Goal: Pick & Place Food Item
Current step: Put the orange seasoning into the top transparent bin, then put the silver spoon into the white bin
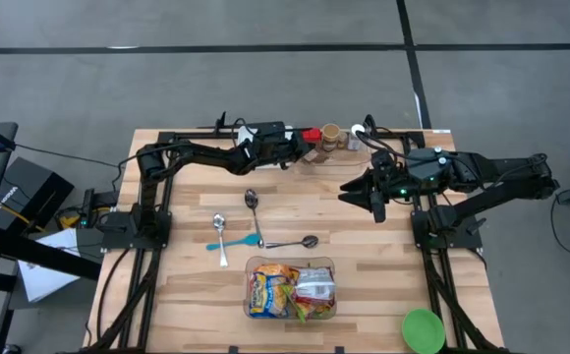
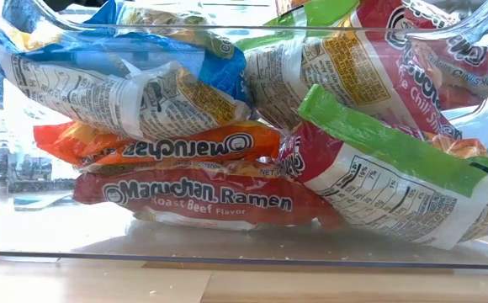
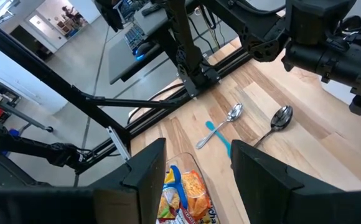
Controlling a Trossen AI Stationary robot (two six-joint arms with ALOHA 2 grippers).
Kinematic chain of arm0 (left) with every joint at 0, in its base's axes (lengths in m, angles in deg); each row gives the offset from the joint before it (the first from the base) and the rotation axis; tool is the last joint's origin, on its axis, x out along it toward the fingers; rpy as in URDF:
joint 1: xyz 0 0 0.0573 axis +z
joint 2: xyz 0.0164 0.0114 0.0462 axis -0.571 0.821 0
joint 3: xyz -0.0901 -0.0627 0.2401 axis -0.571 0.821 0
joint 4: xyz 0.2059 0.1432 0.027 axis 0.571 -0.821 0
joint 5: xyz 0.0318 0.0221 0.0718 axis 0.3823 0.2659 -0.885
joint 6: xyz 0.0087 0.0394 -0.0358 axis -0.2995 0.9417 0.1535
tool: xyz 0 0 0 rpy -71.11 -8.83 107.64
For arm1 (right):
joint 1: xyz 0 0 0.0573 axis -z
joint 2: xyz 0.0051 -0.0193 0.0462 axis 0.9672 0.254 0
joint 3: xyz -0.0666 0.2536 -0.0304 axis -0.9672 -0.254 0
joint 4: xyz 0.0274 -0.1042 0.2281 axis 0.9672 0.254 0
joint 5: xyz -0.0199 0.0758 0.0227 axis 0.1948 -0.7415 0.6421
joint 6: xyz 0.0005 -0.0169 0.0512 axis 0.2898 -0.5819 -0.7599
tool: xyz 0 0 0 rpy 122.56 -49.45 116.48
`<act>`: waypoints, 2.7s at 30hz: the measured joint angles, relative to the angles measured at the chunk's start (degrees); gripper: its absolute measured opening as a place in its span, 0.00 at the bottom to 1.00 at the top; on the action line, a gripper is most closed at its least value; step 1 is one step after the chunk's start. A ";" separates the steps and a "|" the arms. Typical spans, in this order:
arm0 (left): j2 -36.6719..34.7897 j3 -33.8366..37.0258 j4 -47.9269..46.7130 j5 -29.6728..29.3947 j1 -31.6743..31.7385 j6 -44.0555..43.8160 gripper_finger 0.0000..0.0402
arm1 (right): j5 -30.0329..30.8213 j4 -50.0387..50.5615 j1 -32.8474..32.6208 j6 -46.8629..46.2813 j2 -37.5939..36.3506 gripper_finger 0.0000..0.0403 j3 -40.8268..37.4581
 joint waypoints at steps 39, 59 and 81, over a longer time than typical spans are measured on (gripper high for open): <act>-38.90 0.04 -40.14 14.01 -7.76 64.57 0.28 | 1.26 -0.45 0.00 2.03 0.00 0.43 0.00; -53.36 0.02 -83.88 -13.07 -26.75 37.64 0.32 | 0.89 -5.33 2.64 2.88 0.04 0.43 0.00; -51.36 5.21 -108.01 -14.62 -22.04 17.36 0.24 | -0.37 -5.20 2.73 2.30 0.07 0.43 0.00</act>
